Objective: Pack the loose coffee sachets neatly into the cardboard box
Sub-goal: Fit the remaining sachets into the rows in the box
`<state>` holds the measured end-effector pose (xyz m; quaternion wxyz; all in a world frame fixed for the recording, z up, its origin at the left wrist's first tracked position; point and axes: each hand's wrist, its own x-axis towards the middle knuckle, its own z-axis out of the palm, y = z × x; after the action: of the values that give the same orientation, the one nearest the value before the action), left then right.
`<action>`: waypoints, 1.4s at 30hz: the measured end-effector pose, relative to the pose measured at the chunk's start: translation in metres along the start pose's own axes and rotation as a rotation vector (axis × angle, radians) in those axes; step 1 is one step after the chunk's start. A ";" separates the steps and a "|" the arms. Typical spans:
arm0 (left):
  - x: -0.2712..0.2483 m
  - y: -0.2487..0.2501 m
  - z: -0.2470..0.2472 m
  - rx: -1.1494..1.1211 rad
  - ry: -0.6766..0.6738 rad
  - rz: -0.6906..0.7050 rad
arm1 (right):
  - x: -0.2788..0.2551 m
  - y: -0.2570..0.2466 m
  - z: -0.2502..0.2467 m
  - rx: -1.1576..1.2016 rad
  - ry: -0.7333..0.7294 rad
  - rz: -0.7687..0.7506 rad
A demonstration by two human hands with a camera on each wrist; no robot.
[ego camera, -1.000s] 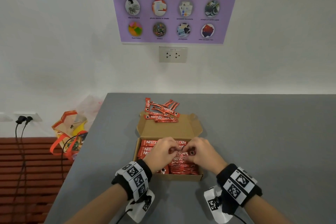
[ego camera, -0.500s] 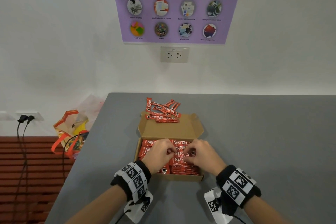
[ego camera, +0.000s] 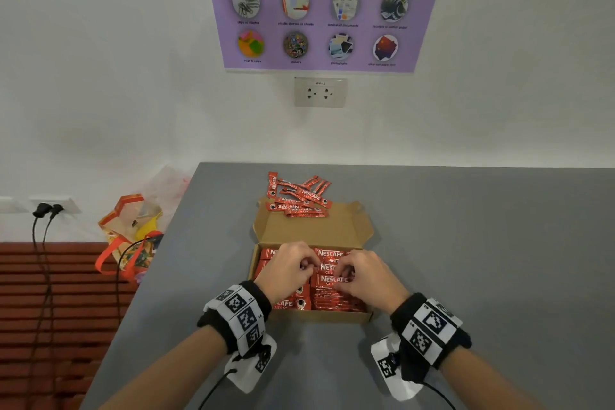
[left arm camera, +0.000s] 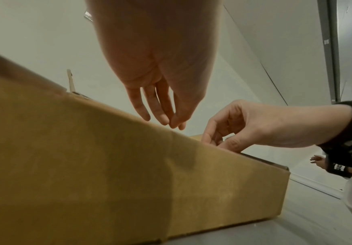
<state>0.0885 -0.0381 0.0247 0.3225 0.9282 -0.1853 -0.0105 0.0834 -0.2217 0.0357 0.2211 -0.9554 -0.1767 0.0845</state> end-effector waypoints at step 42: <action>0.174 -0.109 -0.083 0.234 -0.281 -0.567 | 0.253 0.011 -0.018 -0.289 -0.383 0.179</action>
<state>0.2989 0.0286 0.0420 0.1696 0.9629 0.0379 -0.2064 0.3250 -0.1436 0.0257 0.0365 -0.9555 -0.1402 0.2571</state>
